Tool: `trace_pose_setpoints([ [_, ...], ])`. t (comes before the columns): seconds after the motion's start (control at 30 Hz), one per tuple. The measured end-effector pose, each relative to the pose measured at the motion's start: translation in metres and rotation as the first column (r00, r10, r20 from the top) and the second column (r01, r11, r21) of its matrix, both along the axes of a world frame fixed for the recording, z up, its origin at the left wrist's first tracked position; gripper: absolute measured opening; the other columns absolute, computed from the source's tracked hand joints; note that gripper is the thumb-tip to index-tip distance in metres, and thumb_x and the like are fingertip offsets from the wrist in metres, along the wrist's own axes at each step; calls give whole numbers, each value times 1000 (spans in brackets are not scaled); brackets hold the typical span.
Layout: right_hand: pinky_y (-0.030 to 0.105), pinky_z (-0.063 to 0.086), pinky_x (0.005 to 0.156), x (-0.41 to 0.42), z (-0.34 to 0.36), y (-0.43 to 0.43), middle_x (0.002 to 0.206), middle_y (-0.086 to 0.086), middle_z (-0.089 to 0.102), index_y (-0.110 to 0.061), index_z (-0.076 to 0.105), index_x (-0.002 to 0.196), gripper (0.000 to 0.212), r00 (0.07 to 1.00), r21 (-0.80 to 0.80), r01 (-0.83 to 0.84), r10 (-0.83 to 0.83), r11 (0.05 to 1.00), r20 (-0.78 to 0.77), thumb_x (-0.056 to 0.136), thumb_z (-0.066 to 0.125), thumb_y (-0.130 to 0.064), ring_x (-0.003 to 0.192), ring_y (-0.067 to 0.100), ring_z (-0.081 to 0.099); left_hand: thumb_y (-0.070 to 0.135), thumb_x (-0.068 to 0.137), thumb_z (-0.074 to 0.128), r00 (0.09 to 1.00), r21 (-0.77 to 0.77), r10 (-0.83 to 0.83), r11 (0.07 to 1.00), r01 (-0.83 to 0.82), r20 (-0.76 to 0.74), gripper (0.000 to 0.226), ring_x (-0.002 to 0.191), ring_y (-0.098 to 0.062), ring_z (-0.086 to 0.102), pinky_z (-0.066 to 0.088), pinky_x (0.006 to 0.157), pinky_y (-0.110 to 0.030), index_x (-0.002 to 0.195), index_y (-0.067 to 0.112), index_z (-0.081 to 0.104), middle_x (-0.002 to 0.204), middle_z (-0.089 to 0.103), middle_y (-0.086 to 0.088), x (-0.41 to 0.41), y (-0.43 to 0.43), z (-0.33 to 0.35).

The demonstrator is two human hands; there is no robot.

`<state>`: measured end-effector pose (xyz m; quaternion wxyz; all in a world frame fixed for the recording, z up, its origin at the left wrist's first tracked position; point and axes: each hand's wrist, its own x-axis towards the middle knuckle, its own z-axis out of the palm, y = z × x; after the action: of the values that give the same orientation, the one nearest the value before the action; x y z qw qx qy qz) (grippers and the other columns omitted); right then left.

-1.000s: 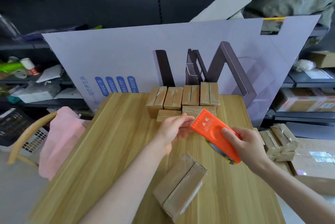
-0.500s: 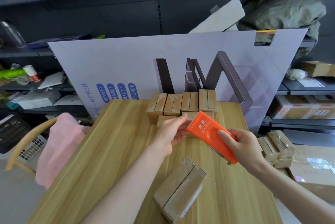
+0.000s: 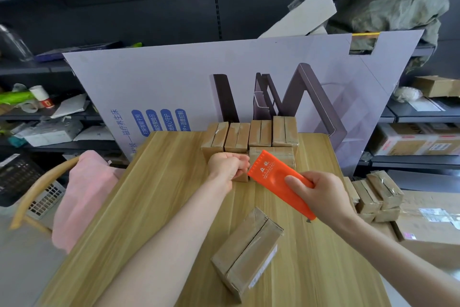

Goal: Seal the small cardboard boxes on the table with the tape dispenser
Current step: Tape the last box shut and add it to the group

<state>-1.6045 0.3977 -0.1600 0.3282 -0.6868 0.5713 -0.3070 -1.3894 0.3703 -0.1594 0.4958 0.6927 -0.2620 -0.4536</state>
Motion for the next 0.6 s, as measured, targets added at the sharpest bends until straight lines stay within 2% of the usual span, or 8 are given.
trace_pose_setpoints([
  [0.13,48,51,37,-25,-9,10,52,1,65,-26,70,65,24,999,76,31,-31,997,-10,82,66,-42,35,23,60,-14,72,62,998,27,30,999,-32,57,21,58,-13,64,52,56,-21,71,6,71,66,72,-5,15,-4,-13],
  [0.3,47,52,36,-50,-26,21,53,-4,65,-30,70,68,19,996,126,65,-58,990,-61,81,67,-44,35,22,60,-15,75,61,998,84,29,996,-33,49,22,54,-12,61,48,48,-17,70,5,69,66,70,-6,-2,-7,-42],
  [0.43,43,52,36,-72,-45,28,54,-6,66,-31,70,67,18,988,153,111,-93,982,-122,82,68,-42,34,20,60,-14,74,61,996,135,66,988,-74,64,24,54,-11,61,48,47,-16,68,7,70,65,70,-4,0,-7,-67],
  [0.53,37,54,42,-76,-64,26,52,-4,64,-27,69,67,25,966,184,140,-94,973,-240,83,66,-47,35,13,59,-7,73,67,996,203,10,979,-28,91,17,59,-12,64,46,52,-20,73,9,73,69,73,-3,-4,-4,-93],
  [0.6,34,55,49,-76,-79,22,55,-4,64,-24,68,68,32,933,214,160,-77,964,-350,83,62,-52,43,10,61,3,74,75,993,234,-24,972,-3,113,9,66,-15,66,47,63,-24,76,12,73,72,74,-2,-7,-1,-111],
])
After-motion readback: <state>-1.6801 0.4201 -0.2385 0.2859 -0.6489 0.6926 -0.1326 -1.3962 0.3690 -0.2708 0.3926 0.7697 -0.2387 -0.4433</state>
